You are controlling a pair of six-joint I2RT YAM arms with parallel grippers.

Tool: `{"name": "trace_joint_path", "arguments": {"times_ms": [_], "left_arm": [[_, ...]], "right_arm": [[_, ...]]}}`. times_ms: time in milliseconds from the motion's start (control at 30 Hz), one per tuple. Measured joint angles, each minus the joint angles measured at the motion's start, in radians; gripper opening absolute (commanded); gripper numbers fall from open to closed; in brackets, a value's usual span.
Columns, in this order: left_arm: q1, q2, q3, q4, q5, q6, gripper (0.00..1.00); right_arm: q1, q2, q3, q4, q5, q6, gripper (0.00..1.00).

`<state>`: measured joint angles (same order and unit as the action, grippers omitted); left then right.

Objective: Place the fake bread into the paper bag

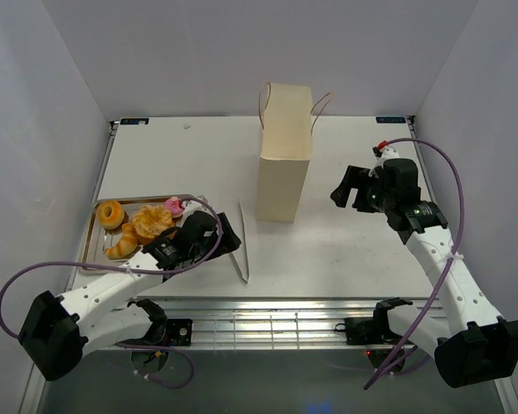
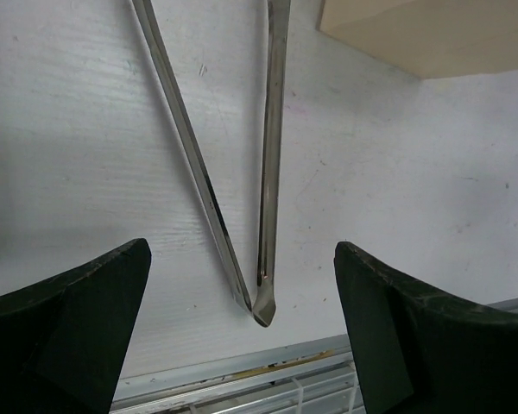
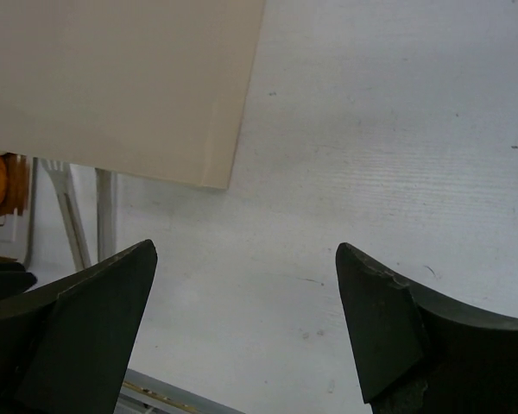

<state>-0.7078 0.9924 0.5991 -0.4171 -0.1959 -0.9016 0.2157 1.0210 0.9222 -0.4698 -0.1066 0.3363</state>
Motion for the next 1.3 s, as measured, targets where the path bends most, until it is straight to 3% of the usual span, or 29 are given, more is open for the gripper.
{"name": "trace_joint_path", "arguments": {"times_ms": [333,900,1200,1300], "left_arm": [[-0.168,0.261,0.055,-0.021,-0.166,-0.132,0.98],[-0.197,0.618,0.28,-0.04,-0.278,-0.156,0.96],[-0.218,0.681,0.333,-0.104,-0.359,-0.179,0.79],[-0.228,0.69,0.333,-0.116,-0.386,-0.189,0.67]], "right_arm": [[0.163,0.029,0.145,-0.05,0.01,0.005,0.9],[0.189,-0.018,0.117,-0.061,0.074,0.015,0.9],[0.19,-0.036,0.093,-0.058,0.085,0.012,0.9],[0.19,-0.047,0.093,-0.057,0.085,0.012,0.9]]}}
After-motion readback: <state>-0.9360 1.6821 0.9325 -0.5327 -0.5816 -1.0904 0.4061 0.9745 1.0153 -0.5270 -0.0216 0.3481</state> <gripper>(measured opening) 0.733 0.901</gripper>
